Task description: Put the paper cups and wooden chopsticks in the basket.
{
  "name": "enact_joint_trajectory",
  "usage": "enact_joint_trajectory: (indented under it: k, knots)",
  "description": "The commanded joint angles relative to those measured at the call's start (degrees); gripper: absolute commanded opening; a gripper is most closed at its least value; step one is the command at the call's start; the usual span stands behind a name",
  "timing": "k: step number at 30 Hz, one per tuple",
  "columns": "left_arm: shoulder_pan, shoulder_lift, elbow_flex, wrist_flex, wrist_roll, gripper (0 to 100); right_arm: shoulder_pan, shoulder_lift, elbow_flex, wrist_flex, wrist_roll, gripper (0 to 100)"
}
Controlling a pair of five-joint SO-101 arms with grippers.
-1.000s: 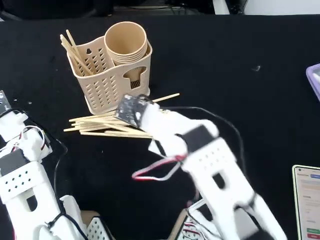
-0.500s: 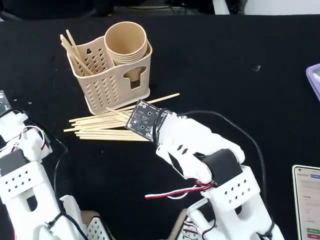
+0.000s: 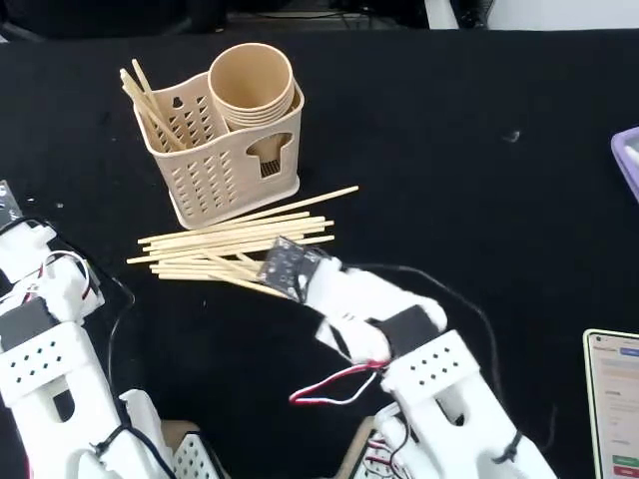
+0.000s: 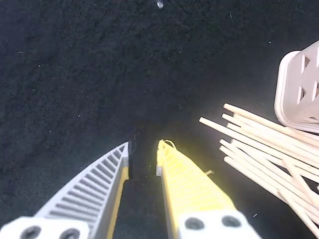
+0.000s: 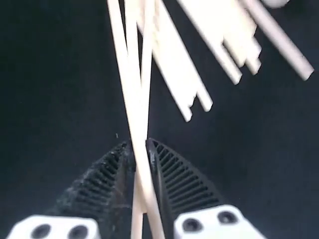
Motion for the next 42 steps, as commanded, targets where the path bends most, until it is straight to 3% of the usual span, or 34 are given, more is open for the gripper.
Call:
enact_joint_trajectory:
  k: [1,7,13,20,24,34,42]
  knots:
    - [0.0,-1.0,-0.6,-0.5,-0.2,10,4.4,-1.1,1.0,-0.9,0.5,1.2]
    - [0.0,-1.0,-0.7,-0.5,-0.2,10,6.8,-1.0,1.8,2.3,0.5,12.6]
    - [0.0,-1.0,-0.7,-0.5,-0.2,10,6.5,-1.0,3.7,-1.2,0.1,13.2]
    - [0.0,-1.0,-0.7,-0.5,-0.2,10,-3.8,2.2,1.5,-1.4,-6.5,13.7]
    - [0.0,-1.0,-0.7,-0.5,-0.2,10,-10.1,10.8,-2.9,-2.9,-8.6,20.0]
    - [0.0,-1.0,-0.5,-0.5,-0.2,10,-10.2,35.1,-12.4,-12.8,-8.8,18.9]
    - [0.0,-1.0,-0.4,-0.5,-0.2,10,-4.3,32.1,-17.0,-7.5,-8.7,18.8]
